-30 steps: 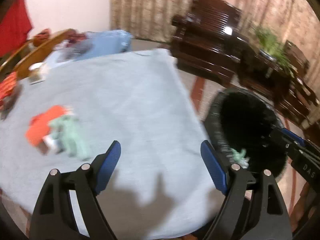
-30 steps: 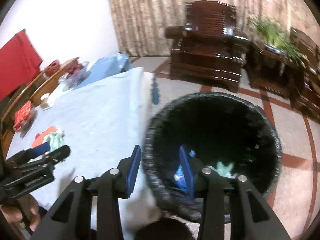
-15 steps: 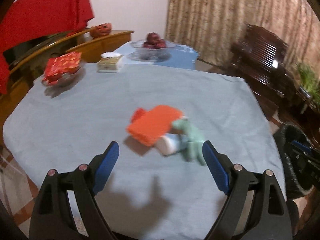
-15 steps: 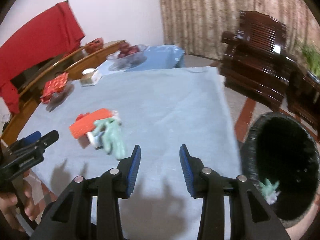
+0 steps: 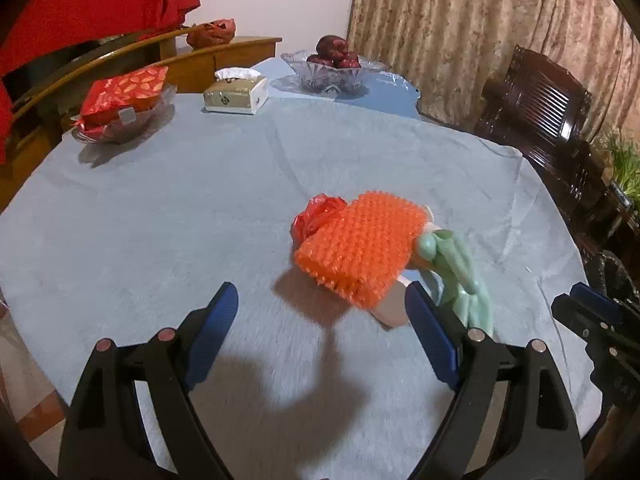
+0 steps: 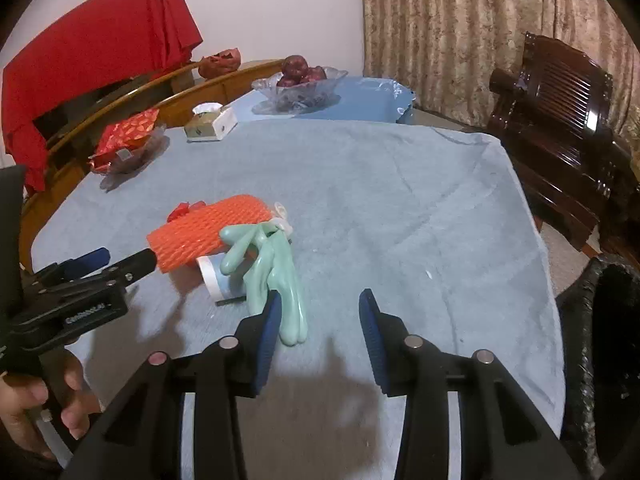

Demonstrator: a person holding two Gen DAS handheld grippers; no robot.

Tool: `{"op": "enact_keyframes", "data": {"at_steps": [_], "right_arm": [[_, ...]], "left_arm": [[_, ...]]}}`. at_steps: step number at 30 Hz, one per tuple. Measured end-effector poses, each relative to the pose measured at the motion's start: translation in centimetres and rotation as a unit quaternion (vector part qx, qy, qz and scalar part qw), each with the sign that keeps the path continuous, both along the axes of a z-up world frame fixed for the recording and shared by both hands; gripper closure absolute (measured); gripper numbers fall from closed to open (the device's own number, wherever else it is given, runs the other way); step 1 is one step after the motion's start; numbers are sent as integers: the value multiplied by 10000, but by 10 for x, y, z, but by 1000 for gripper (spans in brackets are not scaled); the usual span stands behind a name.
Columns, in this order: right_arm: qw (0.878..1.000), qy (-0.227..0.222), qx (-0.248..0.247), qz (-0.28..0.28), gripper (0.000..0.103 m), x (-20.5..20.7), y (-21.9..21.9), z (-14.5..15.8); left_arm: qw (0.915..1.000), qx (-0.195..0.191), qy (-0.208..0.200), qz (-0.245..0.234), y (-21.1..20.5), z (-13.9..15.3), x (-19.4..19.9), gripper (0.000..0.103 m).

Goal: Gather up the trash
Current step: 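Grasp the orange mesh net with the left tool and lift it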

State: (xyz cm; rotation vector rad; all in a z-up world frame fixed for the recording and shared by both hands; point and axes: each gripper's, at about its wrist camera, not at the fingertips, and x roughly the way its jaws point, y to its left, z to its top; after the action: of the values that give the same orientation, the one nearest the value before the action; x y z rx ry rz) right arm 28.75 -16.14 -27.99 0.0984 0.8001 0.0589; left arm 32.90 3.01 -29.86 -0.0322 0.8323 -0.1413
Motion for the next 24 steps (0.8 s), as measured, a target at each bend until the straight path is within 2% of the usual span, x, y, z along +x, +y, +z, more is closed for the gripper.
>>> {"op": "enact_keyframes", "data": {"at_steps": [5,6,8,10,13,19,24], "right_arm": [[10000,43,-6,45,63,17,4,-8],[10000,57,6,59,63,19,5,-9],[9999,59,26,82,63,24,6,-10],[9999,55,45,128,63,27,8,-11],[9998,50,77,201,63,32,13,-11],[9993,-24,188,333,63,38,23,-7],[9987,-44,233,454,61,43,37,-5]], "left_arm": [[9999,-77,91,-43,-2,-13,18,21],[9999,-99,109,-75,-3,-16,21,24],[9996,-148,180,-151,-5,-20,26,43],[9988,-255,319,-270,-7,-26,31,79],[9985,-303,304,-331,-8,-30,29,93],[9989,-366,-169,-256,-5,-8,12,98],[9986,-382,-295,-218,0,4,5,98]]}}
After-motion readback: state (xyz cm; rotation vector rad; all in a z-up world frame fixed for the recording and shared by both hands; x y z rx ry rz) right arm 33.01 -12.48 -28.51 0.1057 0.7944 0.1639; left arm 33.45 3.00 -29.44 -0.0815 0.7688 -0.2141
